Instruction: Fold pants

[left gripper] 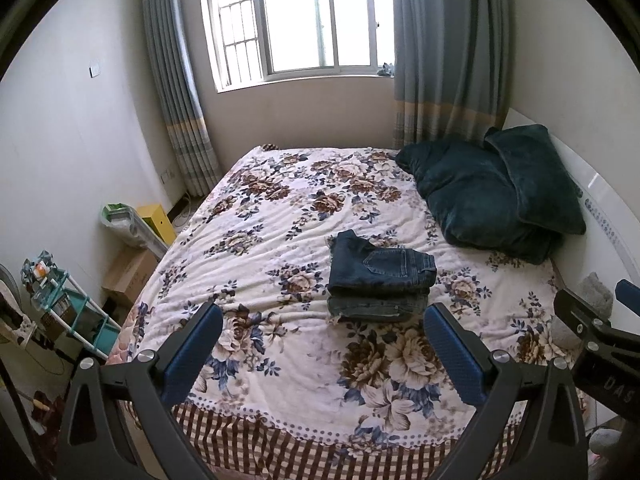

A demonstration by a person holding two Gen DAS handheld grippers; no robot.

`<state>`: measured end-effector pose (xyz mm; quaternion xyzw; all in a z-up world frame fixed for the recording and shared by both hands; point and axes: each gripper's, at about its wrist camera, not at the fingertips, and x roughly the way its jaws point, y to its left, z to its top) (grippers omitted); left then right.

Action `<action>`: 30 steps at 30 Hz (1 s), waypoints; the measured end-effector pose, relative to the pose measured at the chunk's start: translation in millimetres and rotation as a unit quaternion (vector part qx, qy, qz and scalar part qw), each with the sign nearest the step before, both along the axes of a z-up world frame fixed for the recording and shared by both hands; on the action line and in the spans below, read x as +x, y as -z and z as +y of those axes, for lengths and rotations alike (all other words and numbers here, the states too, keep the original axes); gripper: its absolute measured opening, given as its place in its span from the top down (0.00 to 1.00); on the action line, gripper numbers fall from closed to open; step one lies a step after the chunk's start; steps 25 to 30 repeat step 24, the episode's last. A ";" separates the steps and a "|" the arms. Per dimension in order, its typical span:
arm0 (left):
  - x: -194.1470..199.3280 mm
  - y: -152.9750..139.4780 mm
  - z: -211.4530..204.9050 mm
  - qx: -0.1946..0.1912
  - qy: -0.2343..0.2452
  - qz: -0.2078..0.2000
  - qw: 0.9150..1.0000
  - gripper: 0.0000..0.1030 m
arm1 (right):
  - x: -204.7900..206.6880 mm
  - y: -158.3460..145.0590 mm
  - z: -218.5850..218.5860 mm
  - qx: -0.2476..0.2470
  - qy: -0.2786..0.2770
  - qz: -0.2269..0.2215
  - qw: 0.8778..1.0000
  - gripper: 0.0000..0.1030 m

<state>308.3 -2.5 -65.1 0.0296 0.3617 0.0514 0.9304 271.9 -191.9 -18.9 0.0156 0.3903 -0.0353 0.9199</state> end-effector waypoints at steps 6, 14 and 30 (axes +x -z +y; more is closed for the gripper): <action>1.6 -0.3 0.3 -0.001 0.004 0.001 1.000 0.00 | -2.6 1.0 0.8 0.000 0.001 0.001 1.000 0.03; 2.0 0.1 -0.4 -0.001 0.004 0.002 1.000 0.00 | -9.2 1.3 4.5 0.001 0.003 -0.002 1.000 0.03; 1.8 -0.8 -0.3 0.002 0.009 -0.004 1.000 0.00 | -11.0 0.8 7.0 0.001 0.003 -0.003 1.000 0.03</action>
